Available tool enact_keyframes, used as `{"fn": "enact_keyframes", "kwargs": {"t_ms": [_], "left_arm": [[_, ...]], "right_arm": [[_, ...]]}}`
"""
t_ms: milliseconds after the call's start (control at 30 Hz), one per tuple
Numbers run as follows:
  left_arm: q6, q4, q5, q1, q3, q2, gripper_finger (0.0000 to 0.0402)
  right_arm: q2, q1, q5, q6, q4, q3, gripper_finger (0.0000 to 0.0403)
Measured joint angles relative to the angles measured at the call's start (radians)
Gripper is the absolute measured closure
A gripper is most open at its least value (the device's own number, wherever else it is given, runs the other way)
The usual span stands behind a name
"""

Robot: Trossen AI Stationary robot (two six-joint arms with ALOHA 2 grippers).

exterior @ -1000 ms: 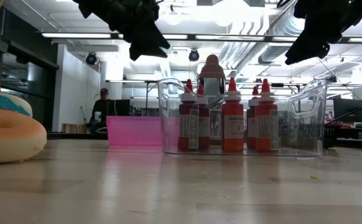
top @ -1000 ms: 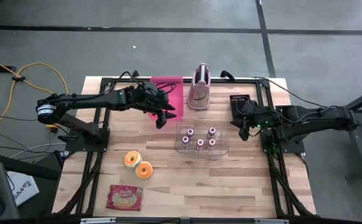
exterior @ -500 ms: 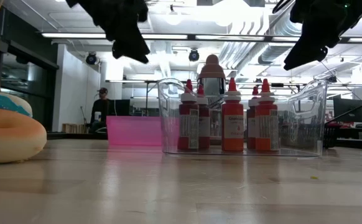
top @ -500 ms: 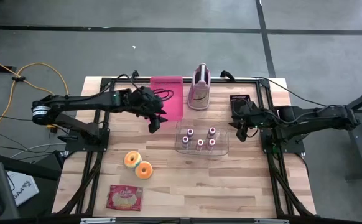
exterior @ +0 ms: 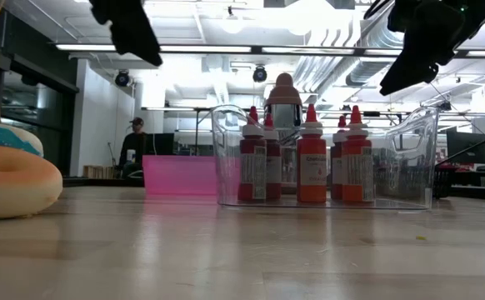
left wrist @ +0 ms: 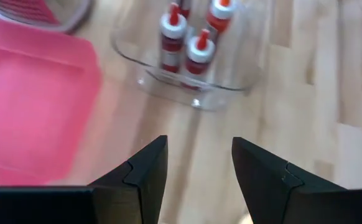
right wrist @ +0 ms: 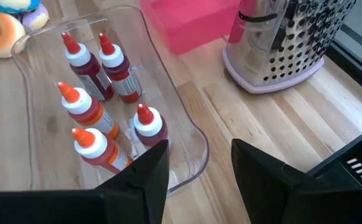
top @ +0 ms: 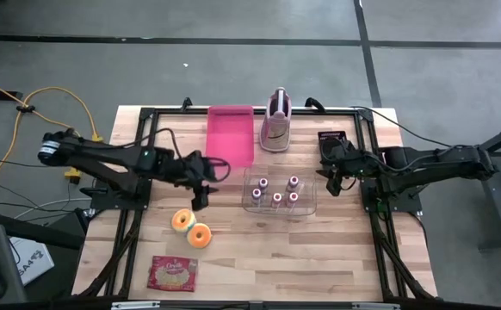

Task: Pick & Place Food Item
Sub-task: Put the popcorn bag into the pink bin

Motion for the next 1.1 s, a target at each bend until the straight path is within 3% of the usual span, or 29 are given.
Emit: {"fn": "enact_keyframes", "kwargs": {"t_ms": [233, 633, 1100], "left_arm": [[-0.197, -0.027, 0.021, -0.127, 0.0, 0.005, 0.0228], [-0.534, -0.117, 0.281, -0.253, 0.0, 0.08, 0.0228], [-0.881, -0.127, 0.276, -0.428, 0.0, 0.13, 0.0228]], "right_arm": [[0.0, 0.0, 0.0, 0.0, 0.0, 0.0, 0.0242], [0.0, 0.0, 0.0, 0.0, 0.0, 0.0, 0.0242], [0.0, 0.0, 0.0, 0.0, 0.008, 0.0, 0.0242]]}}
